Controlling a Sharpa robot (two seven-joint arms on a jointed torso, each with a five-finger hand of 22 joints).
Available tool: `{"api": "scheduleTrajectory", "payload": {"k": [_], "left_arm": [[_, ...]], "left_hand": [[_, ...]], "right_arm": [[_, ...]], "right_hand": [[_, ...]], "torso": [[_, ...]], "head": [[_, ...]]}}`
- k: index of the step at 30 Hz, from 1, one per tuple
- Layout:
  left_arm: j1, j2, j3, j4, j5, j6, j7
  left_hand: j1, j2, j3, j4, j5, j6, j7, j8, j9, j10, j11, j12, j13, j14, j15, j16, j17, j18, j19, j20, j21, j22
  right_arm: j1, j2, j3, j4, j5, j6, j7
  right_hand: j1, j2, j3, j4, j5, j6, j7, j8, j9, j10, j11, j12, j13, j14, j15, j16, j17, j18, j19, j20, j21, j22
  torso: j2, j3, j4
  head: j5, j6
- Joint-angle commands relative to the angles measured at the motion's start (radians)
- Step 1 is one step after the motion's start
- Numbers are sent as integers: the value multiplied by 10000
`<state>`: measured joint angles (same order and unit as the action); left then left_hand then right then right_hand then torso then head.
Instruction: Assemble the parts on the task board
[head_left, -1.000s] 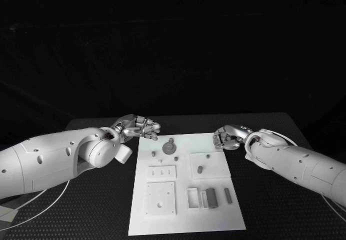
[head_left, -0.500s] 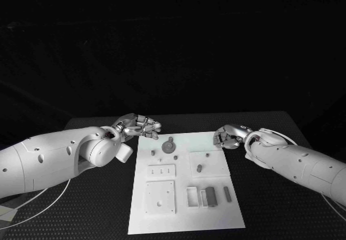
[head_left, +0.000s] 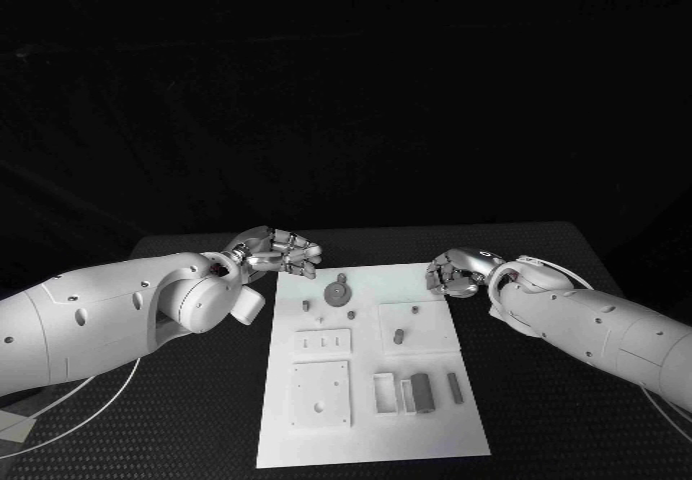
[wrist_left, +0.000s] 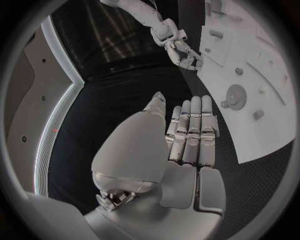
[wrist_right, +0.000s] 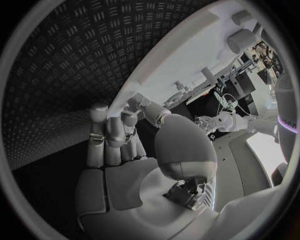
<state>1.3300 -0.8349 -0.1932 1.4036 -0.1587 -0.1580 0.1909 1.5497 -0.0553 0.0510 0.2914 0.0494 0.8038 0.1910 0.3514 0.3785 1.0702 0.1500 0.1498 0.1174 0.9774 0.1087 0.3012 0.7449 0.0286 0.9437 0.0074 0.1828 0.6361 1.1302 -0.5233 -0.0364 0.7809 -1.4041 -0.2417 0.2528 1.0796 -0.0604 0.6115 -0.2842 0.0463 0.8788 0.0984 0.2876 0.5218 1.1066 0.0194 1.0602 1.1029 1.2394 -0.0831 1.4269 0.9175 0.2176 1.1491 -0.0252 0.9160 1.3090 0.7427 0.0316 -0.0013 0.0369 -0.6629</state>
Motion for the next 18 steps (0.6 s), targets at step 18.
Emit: {"api": "scheduleTrajectory", "payload": {"k": [18], "left_arm": [[7, 5, 9, 27, -29, 128, 50]], "left_hand": [[-122, 7, -48, -10, 17, -16, 52, -50, -12, -4, 38, -73, -12, 73, -9, -45, 27, 175, 83, 5, -41, 18]], "right_arm": [[-4, 48, 1, 27, -52, 76, -123]], "right_hand": [[-116, -63, -127, -25, 40, 496, 246, 85, 55, 128, -91, -3, -67, 18, -137, 45, -40, 442, 16, -72, 81, 176]], "torso": [[1, 22, -15]], "head": [[-14, 108]]}}
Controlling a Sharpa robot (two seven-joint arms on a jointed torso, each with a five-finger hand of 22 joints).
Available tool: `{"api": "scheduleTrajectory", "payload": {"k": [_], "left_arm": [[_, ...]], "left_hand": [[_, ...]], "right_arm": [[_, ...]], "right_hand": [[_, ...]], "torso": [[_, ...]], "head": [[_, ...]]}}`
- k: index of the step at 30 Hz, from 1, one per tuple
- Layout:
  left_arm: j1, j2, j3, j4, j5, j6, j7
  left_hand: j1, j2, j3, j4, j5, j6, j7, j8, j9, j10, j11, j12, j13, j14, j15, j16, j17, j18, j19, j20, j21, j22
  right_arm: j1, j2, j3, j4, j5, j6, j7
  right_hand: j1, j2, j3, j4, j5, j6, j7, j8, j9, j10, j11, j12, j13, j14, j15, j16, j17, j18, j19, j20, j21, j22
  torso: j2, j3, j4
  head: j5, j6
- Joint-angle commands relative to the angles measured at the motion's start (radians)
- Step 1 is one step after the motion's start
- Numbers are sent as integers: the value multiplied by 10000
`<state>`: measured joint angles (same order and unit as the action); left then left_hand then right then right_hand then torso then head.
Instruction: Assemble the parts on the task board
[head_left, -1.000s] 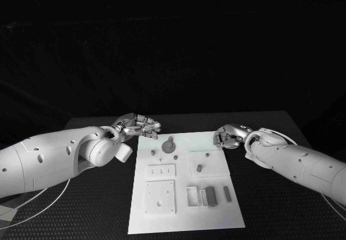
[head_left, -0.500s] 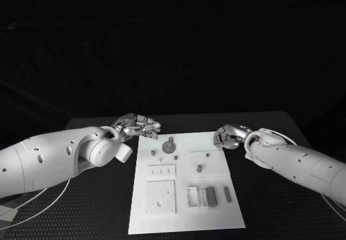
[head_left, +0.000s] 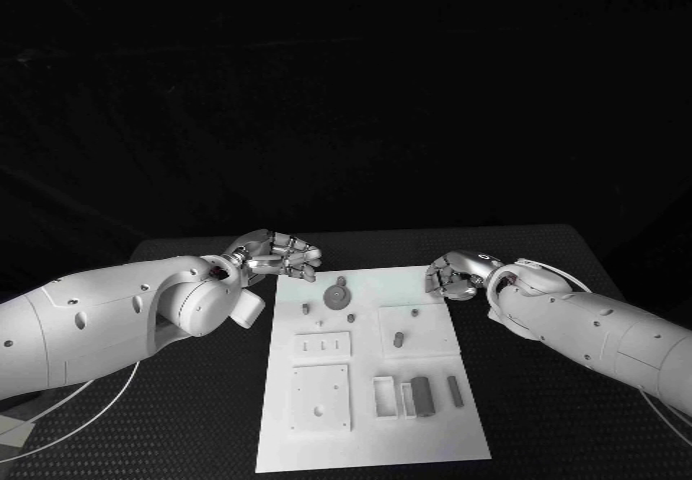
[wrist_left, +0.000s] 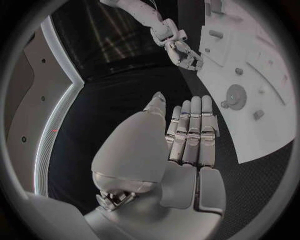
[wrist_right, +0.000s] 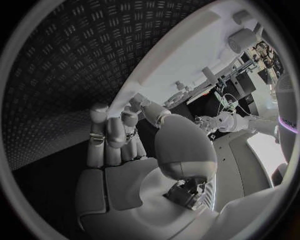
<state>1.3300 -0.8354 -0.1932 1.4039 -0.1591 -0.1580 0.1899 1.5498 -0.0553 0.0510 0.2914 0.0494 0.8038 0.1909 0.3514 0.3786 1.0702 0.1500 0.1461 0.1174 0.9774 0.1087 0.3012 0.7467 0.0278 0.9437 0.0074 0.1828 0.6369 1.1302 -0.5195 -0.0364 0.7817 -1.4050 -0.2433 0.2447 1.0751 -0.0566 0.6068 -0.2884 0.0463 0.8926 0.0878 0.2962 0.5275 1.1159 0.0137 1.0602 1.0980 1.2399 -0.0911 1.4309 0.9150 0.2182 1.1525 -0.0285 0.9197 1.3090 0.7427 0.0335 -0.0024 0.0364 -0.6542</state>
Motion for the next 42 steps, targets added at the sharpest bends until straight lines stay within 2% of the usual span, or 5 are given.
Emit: {"api": "scheduleTrajectory", "payload": {"k": [1, 18, 24, 35, 42], "left_arm": [[7, 10, 10, 25, -25, 133, 60], [8, -7, 10, 42, -25, 138, 36], [9, -19, 10, 58, -25, 146, 27], [9, -22, 10, 47, -26, 157, 20], [9, -19, 10, 46, -26, 168, 9]], "left_hand": [[-122, 7, -48, -10, 17, -16, 52, -50, -14, -5, 38, -35, -12, 73, -9, -45, 10, 183, 83, 5, -42, 10], [-122, -7, -48, -11, 16, -22, 54, -54, -15, -8, 40, -45, -13, 73, -8, -55, 17, 183, 82, 6, -47, 11], [-125, -6, -47, -9, 16, -24, 56, -55, -16, -9, 41, -48, -13, 73, -7, -59, 20, 182, 83, 7, -49, 12], [-124, -8, -45, -10, 17, -25, 56, -56, -16, -9, 42, -52, -13, 73, -7, -65, 25, 183, 83, 7, -52, 13], [-127, -8, -43, -9, 16, -25, 57, -56, -16, -8, 43, -55, -13, 74, -7, -69, 28, 182, 83, 7, -54, 13]], "right_arm": [[-4, 10, 0, 16, -36, 90, -53], [-4, 69, 0, -4, 109, -74, -215], [-4, 115, 0, -25, 110, -104, -283], [-14, 186, 0, -51, -194, -161, -551], [-16, 185, 0, -75, -268, -207, -640]], "right_hand": [[-81, -143, -87, 18, 40, 327, 359, -23, -7, 31, -28, -9, -22, 10, -53, 0, -17, 436, -21, -41, 40, 173], [-387, -571, -210, 114, 39, -215, 548, -374, -94, -169, 148, -64, -15, -101, 108, -53, -23, 436, -64, 3, -50, 132], [-527, -489, -190, 238, 41, -77, 530, -304, -38, -165, 136, -18, 8, -89, 104, -24, -9, 436, -24, 5, -53, 133], [-461, -126, -72, 182, 41, 736, 223, 113, 231, 144, -155, 46, -44, 122, -164, 40, -22, 436, 127, -108, 38, 169], [-459, -110, -68, 154, 41, 790, 198, 135, 259, 170, -180, 34, -58, 138, -190, 37, -26, 436, 138, -119, 42, 168]], "torso": [[2, 3, -4], [5, -8, 15], [9, -10, 13], [7, -3, 22], [6, 4, 15]], "head": [[-14, 27], [-42, 19], [-43, 15], [-45, -28], [-42, -37]]}}
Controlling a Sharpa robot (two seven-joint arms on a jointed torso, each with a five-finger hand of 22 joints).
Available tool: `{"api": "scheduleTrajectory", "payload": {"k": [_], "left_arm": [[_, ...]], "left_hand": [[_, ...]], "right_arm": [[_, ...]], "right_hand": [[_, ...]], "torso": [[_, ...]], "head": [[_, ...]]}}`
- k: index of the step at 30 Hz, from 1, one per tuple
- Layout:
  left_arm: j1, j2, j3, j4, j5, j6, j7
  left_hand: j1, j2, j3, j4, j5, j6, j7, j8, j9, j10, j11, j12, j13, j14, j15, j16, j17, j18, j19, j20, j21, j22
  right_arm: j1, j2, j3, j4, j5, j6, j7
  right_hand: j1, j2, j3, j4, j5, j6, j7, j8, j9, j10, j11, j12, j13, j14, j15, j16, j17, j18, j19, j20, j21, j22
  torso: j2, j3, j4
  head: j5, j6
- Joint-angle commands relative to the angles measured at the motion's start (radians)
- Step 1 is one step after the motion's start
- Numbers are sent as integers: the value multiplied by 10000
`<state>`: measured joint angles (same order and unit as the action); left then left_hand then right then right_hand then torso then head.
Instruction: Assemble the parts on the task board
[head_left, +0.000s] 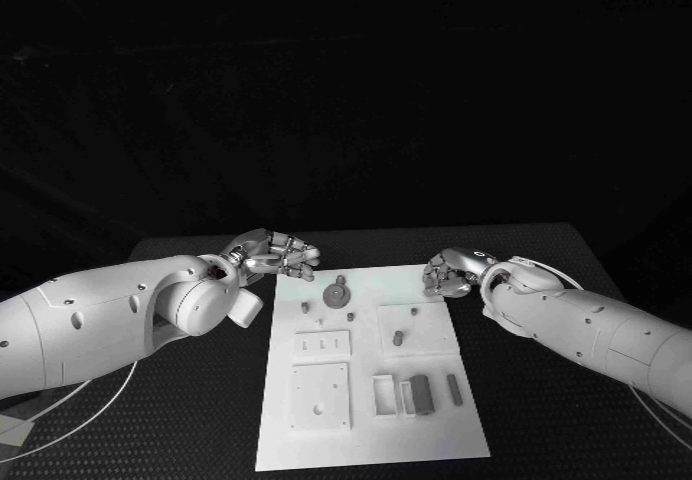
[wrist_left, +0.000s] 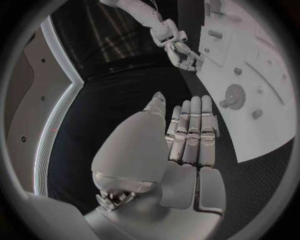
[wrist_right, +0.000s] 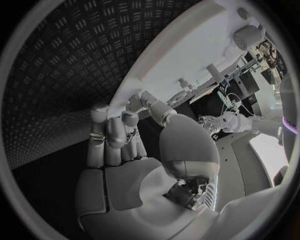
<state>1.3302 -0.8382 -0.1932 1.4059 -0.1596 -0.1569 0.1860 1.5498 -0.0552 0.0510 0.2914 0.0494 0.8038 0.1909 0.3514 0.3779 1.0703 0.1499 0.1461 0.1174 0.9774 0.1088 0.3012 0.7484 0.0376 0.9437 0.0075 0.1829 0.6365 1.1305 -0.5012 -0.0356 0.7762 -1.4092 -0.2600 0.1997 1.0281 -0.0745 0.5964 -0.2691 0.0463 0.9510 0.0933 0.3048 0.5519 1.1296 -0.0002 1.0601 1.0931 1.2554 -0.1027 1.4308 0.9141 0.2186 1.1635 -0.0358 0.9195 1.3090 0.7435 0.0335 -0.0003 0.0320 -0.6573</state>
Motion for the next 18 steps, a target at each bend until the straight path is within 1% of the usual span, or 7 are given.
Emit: {"api": "scheduleTrajectory", "payload": {"k": [1, 7, 10, 11, 14, 16, 18], "left_arm": [[7, 10, 10, 27, -22, 160, 43], [7, 12, 10, 22, -22, 164, 35], [7, 17, 10, 20, -22, 164, 35], [7, 18, 10, 17, -23, 163, 37], [7, 19, 10, 16, -23, 163, 36], [7, 16, 10, 17, -23, 164, 40], [7, 17, 10, 18, -23, 161, 41]], "left_hand": [[-128, -9, -43, -9, 16, -25, 57, -56, -9, -9, 43, -55, -12, 74, -7, -70, 11, 84, 83, 7, -55, 17], [-129, -12, -43, -9, 16, -27, 57, -57, -10, -9, 44, -58, -12, 73, -6, -73, 14, 84, 82, 7, -57, 18], [-129, -14, -43, -10, 16, -28, 58, -58, -10, -10, 44, -60, -12, 73, -6, -75, 15, 84, 82, 8, -58, 18], [-129, -14, -43, -10, 16, -29, 58, -58, -10, -10, 44, -60, -12, 72, -6, -76, 15, 84, 81, 8, -58, 18], [-129, -14, -42, -10, 17, -29, 58, -58, -10, -11, 45, -62, -12, 72, -5, -78, 17, 83, 81, 8, -59, 18], [-128, -12, -40, -11, 17, -29, 58, -58, -10, -10, 45, -63, -12, 72, -5, -80, 18, 84, 81, 8, -60, 18], [-127, -11, -39, -11, 17, -29, 58, -58, -10, -10, 45, -63, -12, 72, -5, -80, 18, 84, 81, 8, -61, 18]], "right_arm": [[-20, 3, -8, -25, -233, -40, -193], [-42, 9, -8, -26, -234, -41, -188], [-56, 10, -8, -6, -233, -73, -123], [-57, 5, -8, 10, -233, -95, -100], [-57, -9, -8, 89, -233, -204, -18], [-57, -17, -8, 131, -233, -233, 3], [-57, -41, -7, 198, -287, -282, 2]], "right_hand": [[14, 63, 35, -46, 41, 206, 141, 49, 16, 34, -43, 33, -10, -16, -76, 37, -17, 432, 28, -46, 44, 168], [13, 5, 26, -90, 41, 133, 149, 0, 17, 38, -40, 12, -24, -14, -80, 26, -23, 432, 28, -53, 38, 163], [64, 36, 59, -119, 43, 109, 154, -19, 22, 39, -35, 2, -29, -15, -75, 19, -25, 432, 25, -60, 31, 160], [126, 86, 98, -147, 43, 104, 155, -26, 27, 40, -34, -3, -32, -16, -74, 15, -27, 432, 21, -66, 26, 158], [479, 358, 267, -236, 45, 104, 155, -35, 55, 36, -34, -19, -38, -28, -74, 3, -28, 432, -16, -89, 15, 166], [765, 543, 367, -251, 43, 78, 165, -53, 69, 21, -24, -31, -38, -49, -65, -3, -24, 432, -64, -99, 13, 180], [910, 672, 442, -246, 45, 90, 175, -53, 83, 11, -14, -39, -39, -65, -55, -4, -20, 432, -99, -90, 15, 188]], "torso": [[-2, 4, -8], [-2, 4, -4], [-2, 4, -4], [-1, 4, -2], [-4, 4, -2], [-5, 2, -5], [-3, 0, -8]], "head": [[2, -8], [1, -21], [1, -21], [2, -24], [10, -35], [12, -31], [16, -29]]}}
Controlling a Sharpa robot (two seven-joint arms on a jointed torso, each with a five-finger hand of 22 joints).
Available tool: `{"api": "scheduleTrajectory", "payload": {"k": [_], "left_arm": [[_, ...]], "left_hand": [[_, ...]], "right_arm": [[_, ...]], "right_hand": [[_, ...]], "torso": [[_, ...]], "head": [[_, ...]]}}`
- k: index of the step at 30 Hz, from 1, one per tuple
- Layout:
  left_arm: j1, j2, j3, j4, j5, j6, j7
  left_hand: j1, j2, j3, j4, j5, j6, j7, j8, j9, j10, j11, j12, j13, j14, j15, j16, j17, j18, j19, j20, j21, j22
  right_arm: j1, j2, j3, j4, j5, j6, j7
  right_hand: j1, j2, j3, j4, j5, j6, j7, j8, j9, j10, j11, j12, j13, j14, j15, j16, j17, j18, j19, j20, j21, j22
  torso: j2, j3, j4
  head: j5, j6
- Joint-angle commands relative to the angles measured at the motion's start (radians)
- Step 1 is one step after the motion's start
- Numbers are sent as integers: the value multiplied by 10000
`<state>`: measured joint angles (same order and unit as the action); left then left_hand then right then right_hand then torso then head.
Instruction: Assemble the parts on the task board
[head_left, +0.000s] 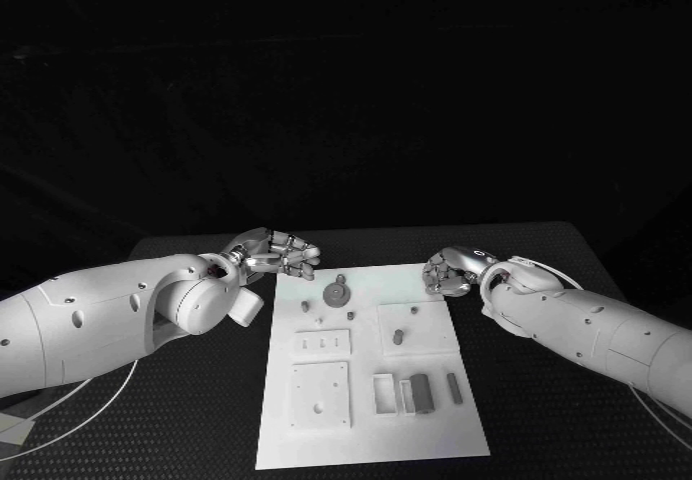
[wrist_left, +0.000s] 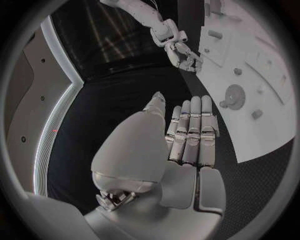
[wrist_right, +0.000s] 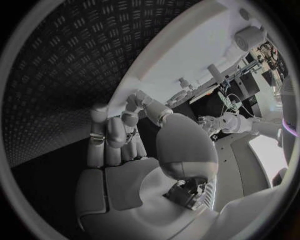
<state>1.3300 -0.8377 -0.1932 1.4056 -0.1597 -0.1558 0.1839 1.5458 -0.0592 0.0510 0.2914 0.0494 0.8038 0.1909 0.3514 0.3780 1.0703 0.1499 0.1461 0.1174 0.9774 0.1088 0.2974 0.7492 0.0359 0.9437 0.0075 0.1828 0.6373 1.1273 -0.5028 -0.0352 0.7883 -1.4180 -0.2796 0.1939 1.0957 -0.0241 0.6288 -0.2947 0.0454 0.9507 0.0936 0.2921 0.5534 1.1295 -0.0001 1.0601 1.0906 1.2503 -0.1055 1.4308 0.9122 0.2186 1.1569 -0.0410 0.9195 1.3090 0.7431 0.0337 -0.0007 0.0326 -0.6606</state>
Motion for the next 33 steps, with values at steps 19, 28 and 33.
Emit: {"api": "scheduleTrajectory", "payload": {"k": [19, 28, 33], "left_arm": [[9, 59, 10, 109, -434, -183, -701], [-7, 482, -6, -20, -664, -238, -1213], [-106, 736, -10, -64, -661, -416, -1350]], "left_hand": [[-498, 150, 24, 7, 13, 156, -19, 33, 24, 269, -69, 7, 63, 366, -117, 7, 177, 121, 297, -83, 15, 99], [-994, 23, 75, 13, 2, 204, -40, 35, 17, 431, -139, 37, 121, 548, -211, 76, 369, 99, 409, -174, 80, 197], [-1033, 8, 95, 11, 1, 187, -34, 21, 10, 427, -137, 27, 123, 543, -213, 69, 392, 93, 403, -181, 78, 208]], "right_arm": [[392, -627, 70, 2224, -1476, -762, -1176], [466, -859, 232, 3821, -1496, -667, -1920], [471, -865, 264, 4546, -1487, -632, -2381]], "right_hand": [[360, 131, 308, 19, 53, 335, 120, 151, 135, 61, -62, -51, -28, 10, -65, 24, 17, 432, -30, 1, 99, 198], [344, 72, 308, 23, 53, 354, 110, 146, 138, 90, -73, -58, -39, 30, -78, 19, 10, 432, -5, -6, 112, 189], [340, 59, 312, 24, 53, 354, 109, 142, 137, 95, -73, -63, -44, 32, -79, 12, 6, 432, -4, -7, 111, 185]], "torso": [[-47, -32, -46], [-244, -130, -124], [-360, -175, -171]], "head": [[-34, 90], [31, 129], [78, 127]]}}
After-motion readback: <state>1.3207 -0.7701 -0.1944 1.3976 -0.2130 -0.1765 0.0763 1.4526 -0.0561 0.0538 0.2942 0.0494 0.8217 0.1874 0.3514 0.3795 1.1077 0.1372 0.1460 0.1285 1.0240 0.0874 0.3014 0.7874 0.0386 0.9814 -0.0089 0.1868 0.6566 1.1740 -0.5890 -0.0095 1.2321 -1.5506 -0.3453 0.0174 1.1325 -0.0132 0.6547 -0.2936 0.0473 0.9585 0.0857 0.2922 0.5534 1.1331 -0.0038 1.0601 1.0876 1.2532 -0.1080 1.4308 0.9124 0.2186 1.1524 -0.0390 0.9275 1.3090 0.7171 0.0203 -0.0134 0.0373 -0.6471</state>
